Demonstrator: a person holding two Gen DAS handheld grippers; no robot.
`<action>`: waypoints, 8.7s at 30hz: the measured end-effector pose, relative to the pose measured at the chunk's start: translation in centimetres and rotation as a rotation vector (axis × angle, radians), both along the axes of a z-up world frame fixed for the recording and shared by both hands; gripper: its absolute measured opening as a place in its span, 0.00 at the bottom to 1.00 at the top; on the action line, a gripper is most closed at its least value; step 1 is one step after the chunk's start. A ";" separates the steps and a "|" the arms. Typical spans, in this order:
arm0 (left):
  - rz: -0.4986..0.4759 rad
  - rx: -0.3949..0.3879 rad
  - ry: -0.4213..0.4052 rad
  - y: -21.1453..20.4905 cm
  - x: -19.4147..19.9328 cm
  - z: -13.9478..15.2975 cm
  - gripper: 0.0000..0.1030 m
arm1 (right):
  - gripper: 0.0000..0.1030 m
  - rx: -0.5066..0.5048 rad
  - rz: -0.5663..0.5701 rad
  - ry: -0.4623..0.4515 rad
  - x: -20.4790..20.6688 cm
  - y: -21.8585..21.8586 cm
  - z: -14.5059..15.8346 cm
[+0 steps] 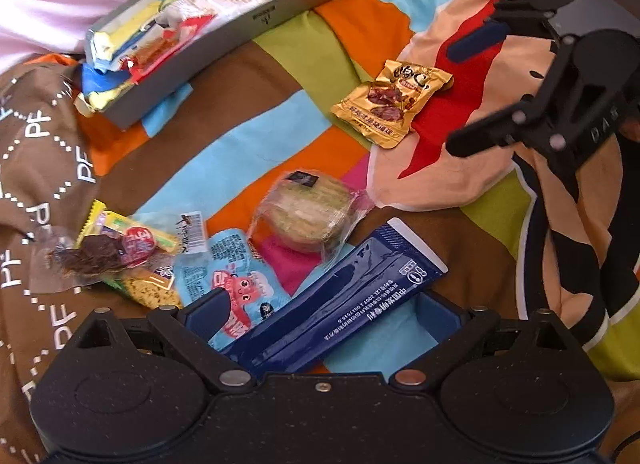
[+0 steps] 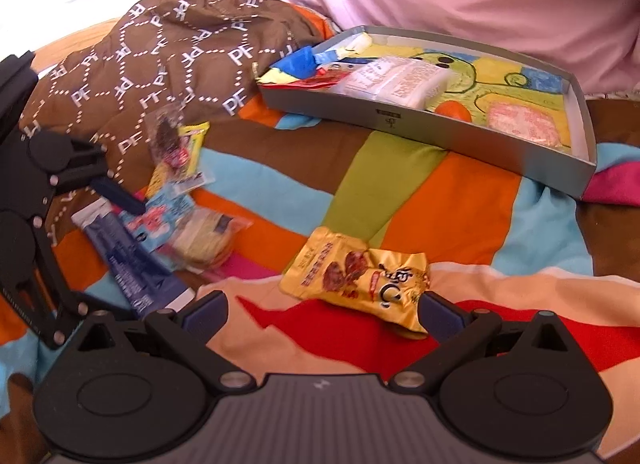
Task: Organize snacks
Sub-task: 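Move the left tool over the dark blue stick packet while the right tool nears the gold jerky packet, then close the right tool on the gold jerky packet while the left tool lowers toward the blue packet, then close the left tool on the dark blue stick packet, then lift both packets and carry them over the grey tray, then lower both packets into the tray and open both tools, then withdraw both tools from the tray toward the remaining snacks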
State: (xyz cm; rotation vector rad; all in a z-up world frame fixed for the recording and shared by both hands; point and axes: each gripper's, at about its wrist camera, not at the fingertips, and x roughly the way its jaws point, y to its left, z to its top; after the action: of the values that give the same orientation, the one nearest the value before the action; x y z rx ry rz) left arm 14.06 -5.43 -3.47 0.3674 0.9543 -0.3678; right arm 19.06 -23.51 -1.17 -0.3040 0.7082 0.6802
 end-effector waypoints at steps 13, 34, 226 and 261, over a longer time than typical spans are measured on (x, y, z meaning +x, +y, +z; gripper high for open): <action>-0.037 -0.032 0.012 0.2 0.8 -0.8 0.99 | 1.00 0.103 -0.025 0.056 5.3 -0.6 -0.4; -0.012 -0.060 0.100 -0.2 -0.6 -0.1 0.99 | 1.00 0.151 0.123 0.298 8.7 -1.5 -1.6; 0.797 -0.475 -0.397 4.0 21.0 11.9 0.89 | 1.00 0.086 -0.407 -0.491 11.3 -1.2 6.2; 0.599 -0.340 -0.508 1.7 2.5 14.9 0.98 | 1.00 0.203 -0.198 -0.615 -3.6 -1.4 9.7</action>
State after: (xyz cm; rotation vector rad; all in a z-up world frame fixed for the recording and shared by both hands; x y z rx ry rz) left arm 16.57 -3.75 11.47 -0.1433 0.4528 0.1158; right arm 15.51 -24.91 8.53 -0.2335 0.0776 0.4287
